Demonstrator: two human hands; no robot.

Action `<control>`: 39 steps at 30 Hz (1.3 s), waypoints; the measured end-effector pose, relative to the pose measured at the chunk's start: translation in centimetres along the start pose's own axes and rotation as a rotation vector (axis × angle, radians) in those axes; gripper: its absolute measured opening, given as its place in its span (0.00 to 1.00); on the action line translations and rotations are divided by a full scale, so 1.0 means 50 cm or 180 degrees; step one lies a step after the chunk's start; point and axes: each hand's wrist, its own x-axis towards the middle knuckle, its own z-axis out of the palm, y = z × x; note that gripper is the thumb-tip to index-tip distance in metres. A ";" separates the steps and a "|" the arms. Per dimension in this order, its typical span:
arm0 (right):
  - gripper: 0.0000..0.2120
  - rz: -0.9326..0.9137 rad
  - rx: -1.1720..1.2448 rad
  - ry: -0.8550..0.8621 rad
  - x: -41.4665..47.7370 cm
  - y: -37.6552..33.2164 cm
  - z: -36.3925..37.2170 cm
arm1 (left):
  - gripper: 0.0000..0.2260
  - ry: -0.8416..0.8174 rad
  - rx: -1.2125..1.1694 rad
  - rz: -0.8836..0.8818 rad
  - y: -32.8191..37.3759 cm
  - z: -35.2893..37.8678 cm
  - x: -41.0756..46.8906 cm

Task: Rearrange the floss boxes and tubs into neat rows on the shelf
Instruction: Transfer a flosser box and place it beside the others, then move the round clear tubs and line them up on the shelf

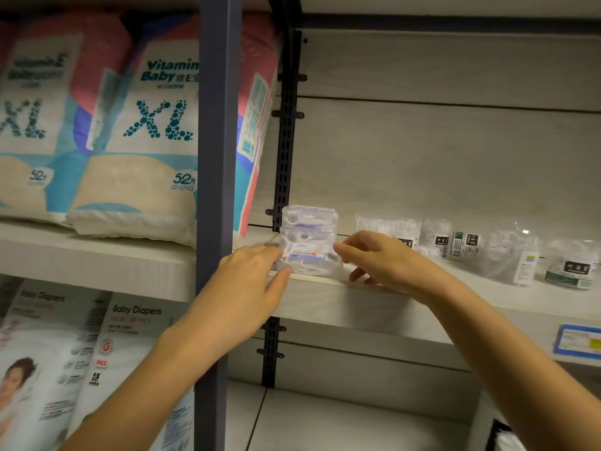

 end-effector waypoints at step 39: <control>0.07 -0.0394 -0.0787 0.1049 0.016 0.278 -0.456 | 0.07 -0.0250 -0.0926 -0.0025 0.357 0.260 0.335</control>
